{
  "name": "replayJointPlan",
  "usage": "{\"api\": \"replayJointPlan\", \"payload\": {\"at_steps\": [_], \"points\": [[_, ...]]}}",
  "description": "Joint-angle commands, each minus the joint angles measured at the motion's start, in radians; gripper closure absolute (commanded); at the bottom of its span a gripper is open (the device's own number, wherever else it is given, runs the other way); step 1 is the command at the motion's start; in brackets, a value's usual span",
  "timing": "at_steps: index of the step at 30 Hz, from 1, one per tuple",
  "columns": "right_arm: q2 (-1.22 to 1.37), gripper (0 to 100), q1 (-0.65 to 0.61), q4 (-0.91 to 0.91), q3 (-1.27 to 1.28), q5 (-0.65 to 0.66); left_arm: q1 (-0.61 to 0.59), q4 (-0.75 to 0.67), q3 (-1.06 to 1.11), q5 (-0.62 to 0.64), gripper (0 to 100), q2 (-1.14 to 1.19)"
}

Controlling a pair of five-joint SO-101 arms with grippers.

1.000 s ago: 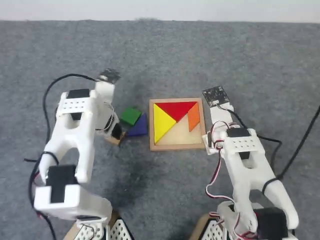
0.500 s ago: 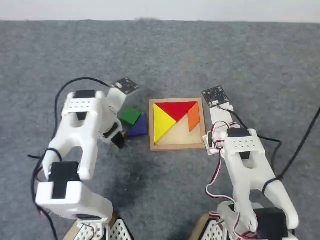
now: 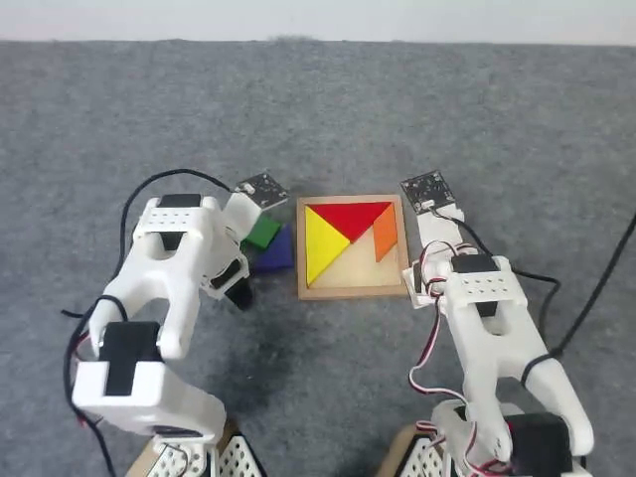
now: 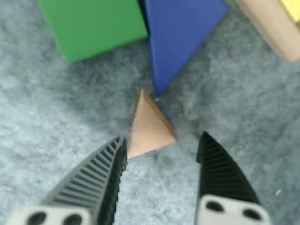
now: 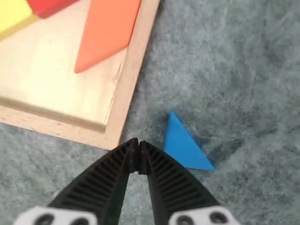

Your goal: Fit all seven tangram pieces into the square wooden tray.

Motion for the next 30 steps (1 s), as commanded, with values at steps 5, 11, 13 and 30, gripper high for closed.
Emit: {"api": "replayJointPlan", "payload": {"at_steps": [5, 11, 13, 30], "points": [[-0.036, 99.1, 0.012, -0.018, -0.005, 0.011, 0.003, -0.048, -0.059, 0.025, 87, 0.091], [-0.035, 99.1, 0.012, -0.018, -0.005, 0.009, 0.006, -0.025, -0.111, 0.055, 91, 0.091], [-0.035, 99.1, 0.012, -0.018, -0.005, 0.009, 0.011, 0.015, -0.124, 0.057, 91, 0.058], [-0.035, 99.1, 0.005, -0.053, 0.018, 0.014, 0.063, 0.137, -0.176, 0.058, 82, -0.117]]}}
